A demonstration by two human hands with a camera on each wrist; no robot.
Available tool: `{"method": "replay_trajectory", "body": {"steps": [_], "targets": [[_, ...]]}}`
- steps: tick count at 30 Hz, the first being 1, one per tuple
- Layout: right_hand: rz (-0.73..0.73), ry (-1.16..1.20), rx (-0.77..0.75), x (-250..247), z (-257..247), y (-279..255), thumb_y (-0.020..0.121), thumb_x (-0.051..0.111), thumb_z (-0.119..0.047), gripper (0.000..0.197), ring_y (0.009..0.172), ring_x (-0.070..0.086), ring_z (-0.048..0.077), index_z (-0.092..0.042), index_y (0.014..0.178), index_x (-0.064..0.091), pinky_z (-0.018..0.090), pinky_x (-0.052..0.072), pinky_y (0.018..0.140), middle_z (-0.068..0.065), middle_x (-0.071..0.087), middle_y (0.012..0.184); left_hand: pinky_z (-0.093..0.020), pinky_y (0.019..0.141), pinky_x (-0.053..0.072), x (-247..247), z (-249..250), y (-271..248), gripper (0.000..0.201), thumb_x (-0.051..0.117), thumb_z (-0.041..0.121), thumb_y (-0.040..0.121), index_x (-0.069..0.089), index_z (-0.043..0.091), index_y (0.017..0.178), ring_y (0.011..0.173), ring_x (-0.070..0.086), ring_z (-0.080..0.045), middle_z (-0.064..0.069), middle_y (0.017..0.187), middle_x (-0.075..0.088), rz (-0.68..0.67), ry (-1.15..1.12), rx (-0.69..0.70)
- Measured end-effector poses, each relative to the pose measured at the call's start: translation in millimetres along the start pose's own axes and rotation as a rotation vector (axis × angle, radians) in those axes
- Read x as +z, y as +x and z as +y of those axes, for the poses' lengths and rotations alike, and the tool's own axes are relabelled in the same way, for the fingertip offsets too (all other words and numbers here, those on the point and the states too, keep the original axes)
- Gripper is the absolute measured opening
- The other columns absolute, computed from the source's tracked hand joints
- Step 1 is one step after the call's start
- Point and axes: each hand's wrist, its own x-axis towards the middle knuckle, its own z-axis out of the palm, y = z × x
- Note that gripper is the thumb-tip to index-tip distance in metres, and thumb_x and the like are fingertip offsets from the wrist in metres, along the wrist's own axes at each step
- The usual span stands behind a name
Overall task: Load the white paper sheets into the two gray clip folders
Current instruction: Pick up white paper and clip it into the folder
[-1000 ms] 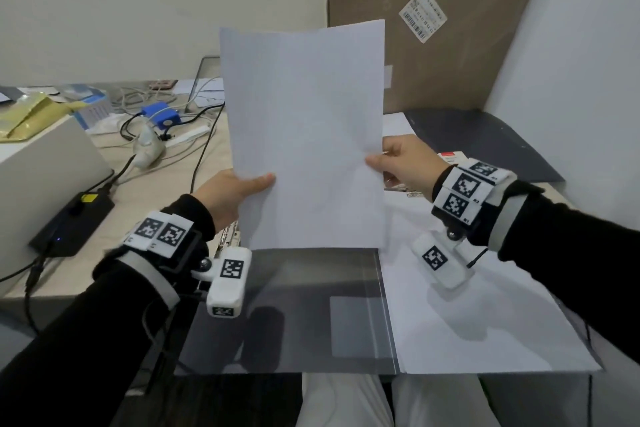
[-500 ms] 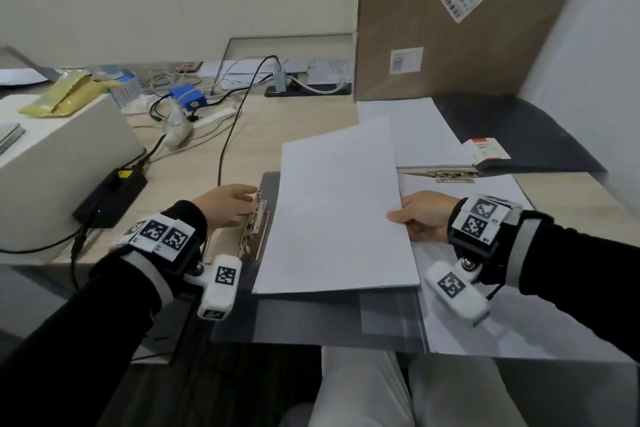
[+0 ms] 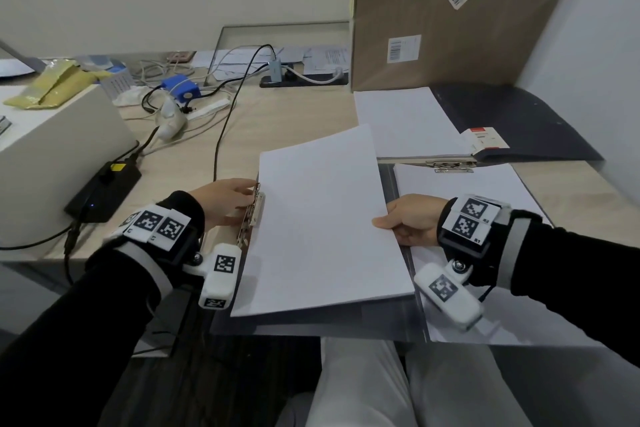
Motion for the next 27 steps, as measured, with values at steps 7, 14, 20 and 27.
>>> {"method": "replay_trajectory", "body": {"steps": [7,14,20,27], "targets": [[0.012,-0.098,0.015,6.4,5.9,-9.5,0.09,0.059,-0.009,0.007,0.062,0.049,0.009,-0.013,0.085,0.06,0.014,0.048,0.053,0.003,0.063,0.082,-0.029,0.088,0.047,-1.7,-1.8,-0.9,0.037,0.04,0.0,0.094,0.057,0.019,0.122,0.097,0.056,-0.018,-0.003,0.112,0.06,-0.049,0.032,0.013],[0.039,-0.145,0.016,12.9,8.7,-19.6,0.091,0.06,-0.012,0.003,0.061,0.052,0.008,-0.012,0.093,0.058,0.014,0.047,0.053,0.003,0.062,0.085,-0.028,0.082,0.046,-1.3,-2.9,-0.1,0.039,0.039,-0.002,0.094,0.054,0.017,0.125,0.089,0.056,-0.016,-0.001,0.105,0.059,-0.057,0.027,0.013],[0.077,-0.186,-0.003,19.5,7.6,-25.7,0.091,0.06,-0.015,0.015,0.066,0.053,0.012,-0.012,0.105,0.056,0.016,0.046,0.054,0.008,0.06,0.099,-0.028,0.083,0.046,-2.8,-5.4,2.0,0.041,0.041,0.0,0.094,0.053,0.017,0.13,0.095,0.055,-0.017,-0.002,0.112,0.057,-0.067,0.049,0.016],[0.151,-0.497,-0.09,29.8,1.2,-37.6,0.091,0.053,-0.015,0.02,0.059,0.049,0.021,-0.005,0.075,0.049,0.027,0.042,0.059,0.014,0.054,0.075,-0.023,0.078,0.048,0.4,-3.8,0.0,0.04,0.04,0.0,0.094,0.054,0.017,0.127,0.089,0.057,-0.012,0.0,0.109,0.059,-0.072,0.084,0.03]]}}
